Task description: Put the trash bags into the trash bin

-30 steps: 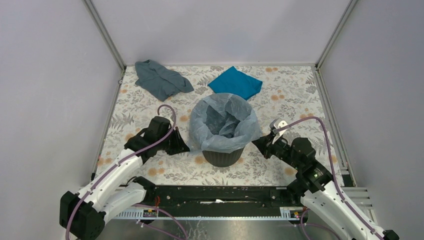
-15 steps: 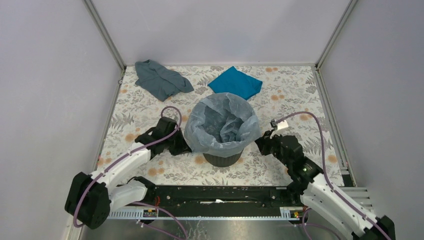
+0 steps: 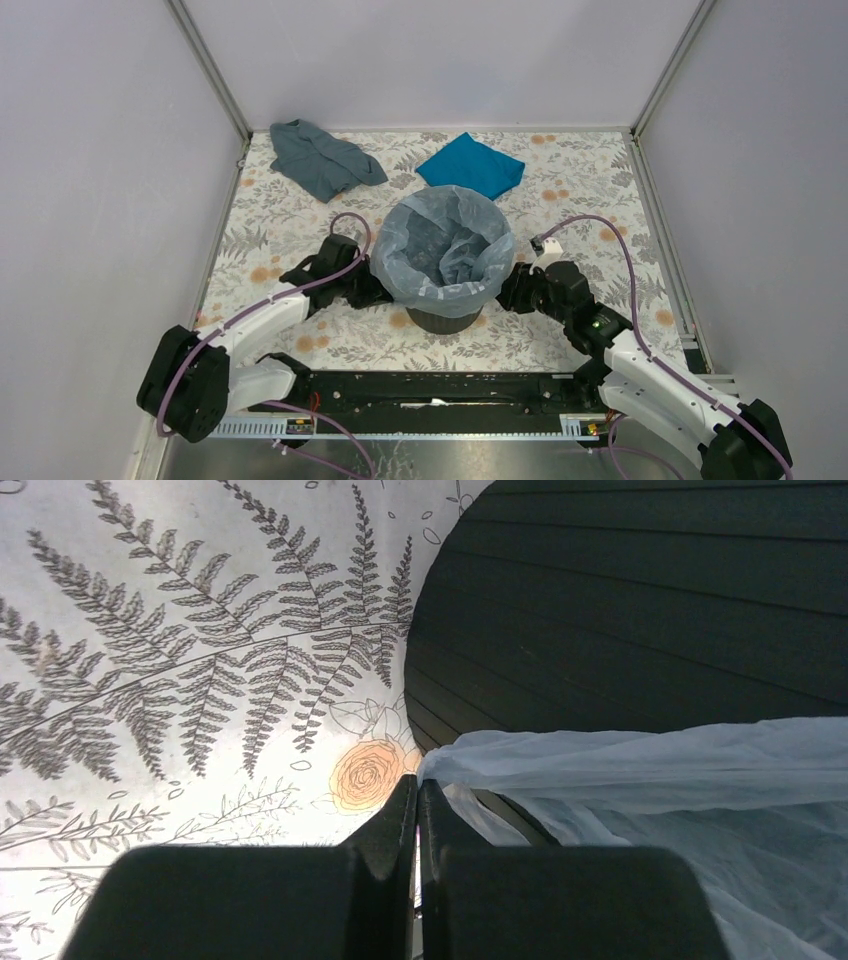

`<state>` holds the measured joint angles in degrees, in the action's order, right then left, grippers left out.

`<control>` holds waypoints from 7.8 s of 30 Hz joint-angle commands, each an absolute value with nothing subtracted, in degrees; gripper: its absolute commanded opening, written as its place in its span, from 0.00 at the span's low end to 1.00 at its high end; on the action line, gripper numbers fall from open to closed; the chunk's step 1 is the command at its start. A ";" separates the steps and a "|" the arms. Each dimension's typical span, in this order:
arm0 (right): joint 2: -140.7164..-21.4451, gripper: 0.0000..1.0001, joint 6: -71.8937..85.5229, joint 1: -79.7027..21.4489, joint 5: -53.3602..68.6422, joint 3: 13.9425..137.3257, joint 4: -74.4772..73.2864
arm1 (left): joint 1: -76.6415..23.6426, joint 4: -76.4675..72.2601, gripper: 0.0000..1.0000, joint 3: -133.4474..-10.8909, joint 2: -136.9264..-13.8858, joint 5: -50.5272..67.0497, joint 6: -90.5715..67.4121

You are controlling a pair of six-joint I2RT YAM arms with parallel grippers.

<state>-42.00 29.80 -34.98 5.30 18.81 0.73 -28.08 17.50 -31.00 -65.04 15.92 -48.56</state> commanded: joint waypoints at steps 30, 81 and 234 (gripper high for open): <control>-51.95 1.00 14.59 -35.24 8.46 79.31 -42.82 | -30.76 12.95 0.04 -27.22 -63.68 15.24 -49.66; -84.96 0.89 20.26 -50.63 -18.32 78.34 -32.81 | -30.71 14.14 0.14 -28.24 -61.42 13.55 -47.37; -121.42 0.95 84.34 -57.02 -7.26 76.71 27.84 | -30.62 38.13 0.98 -82.50 -37.44 -9.91 -25.11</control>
